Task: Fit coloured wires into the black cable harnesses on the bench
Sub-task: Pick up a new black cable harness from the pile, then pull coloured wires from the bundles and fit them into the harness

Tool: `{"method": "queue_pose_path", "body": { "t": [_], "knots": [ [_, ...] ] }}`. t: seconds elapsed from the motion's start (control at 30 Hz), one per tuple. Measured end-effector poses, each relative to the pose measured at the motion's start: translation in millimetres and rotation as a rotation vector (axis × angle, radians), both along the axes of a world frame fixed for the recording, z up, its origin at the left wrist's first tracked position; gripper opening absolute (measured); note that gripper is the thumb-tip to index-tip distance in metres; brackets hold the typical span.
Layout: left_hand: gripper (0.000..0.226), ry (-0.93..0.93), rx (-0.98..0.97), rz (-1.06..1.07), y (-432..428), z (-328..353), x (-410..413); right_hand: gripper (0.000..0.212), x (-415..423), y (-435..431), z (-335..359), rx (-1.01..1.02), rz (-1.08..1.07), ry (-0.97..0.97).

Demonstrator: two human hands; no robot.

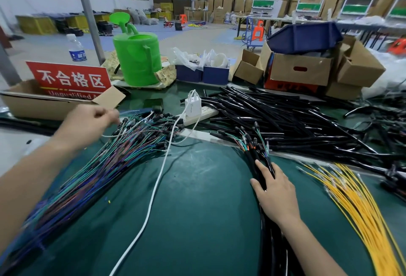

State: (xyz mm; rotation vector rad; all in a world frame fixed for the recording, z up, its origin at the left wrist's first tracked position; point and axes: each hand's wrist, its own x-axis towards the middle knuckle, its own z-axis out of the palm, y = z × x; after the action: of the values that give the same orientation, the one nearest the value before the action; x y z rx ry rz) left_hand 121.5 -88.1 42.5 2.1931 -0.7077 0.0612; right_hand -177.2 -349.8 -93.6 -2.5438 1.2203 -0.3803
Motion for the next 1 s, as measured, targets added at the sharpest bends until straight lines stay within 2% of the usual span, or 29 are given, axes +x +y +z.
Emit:
{"method": "queue_pose_path", "body": {
  "t": [0.1,0.17,0.23,0.33,0.4,0.47,0.5,0.53,0.63,0.7,0.77,0.83,0.9,1.0],
  "knots": [
    [0.034,0.053,-0.308,0.030,1,34,14,0.053,0,0,0,-0.005,-0.001,-0.004],
    [0.049,0.084,-0.445,0.098,1,58,24,0.053,0,0,0,-0.012,-0.002,-0.006],
    [0.053,0.133,-0.549,0.073,2,74,34,0.054,0,1,-1,-0.008,0.000,-0.008],
    [0.048,0.202,-0.646,-0.104,-11,90,19,0.055,1,3,2,0.004,-0.008,-0.029],
    [0.042,0.270,-0.706,-0.256,-34,90,-17,0.060,0,5,8,-0.073,-0.019,-0.015],
    [0.037,0.247,-0.648,-0.352,-61,75,-65,0.066,-2,15,16,-0.188,0.050,-0.043],
    [0.036,0.277,-0.602,-0.407,-73,61,-87,0.067,-3,24,21,-0.163,0.131,-0.109],
    [0.036,0.343,-0.566,-0.461,-83,46,-106,0.067,-3,35,29,-0.046,0.224,-0.205],
    [0.032,0.586,-0.478,-0.576,-100,9,-145,0.062,-5,72,49,0.611,0.390,-0.511],
    [0.032,0.602,-0.376,-0.626,-102,-1,-147,0.054,-12,74,58,0.904,0.239,-0.773],
    [0.030,0.473,-0.222,-0.677,-99,-7,-145,0.052,-23,65,72,1.104,0.074,-0.998],
    [0.025,0.269,-0.067,-0.728,-98,-16,-150,0.051,-33,52,84,1.223,0.042,-1.104],
    [0.024,0.092,0.019,-0.748,-100,-29,-162,0.049,-40,44,94,1.246,0.089,-1.120],
    [0.027,0.002,0.032,-0.766,-107,-44,-175,0.049,-43,35,102,1.180,0.115,-1.082]
  ]
}}
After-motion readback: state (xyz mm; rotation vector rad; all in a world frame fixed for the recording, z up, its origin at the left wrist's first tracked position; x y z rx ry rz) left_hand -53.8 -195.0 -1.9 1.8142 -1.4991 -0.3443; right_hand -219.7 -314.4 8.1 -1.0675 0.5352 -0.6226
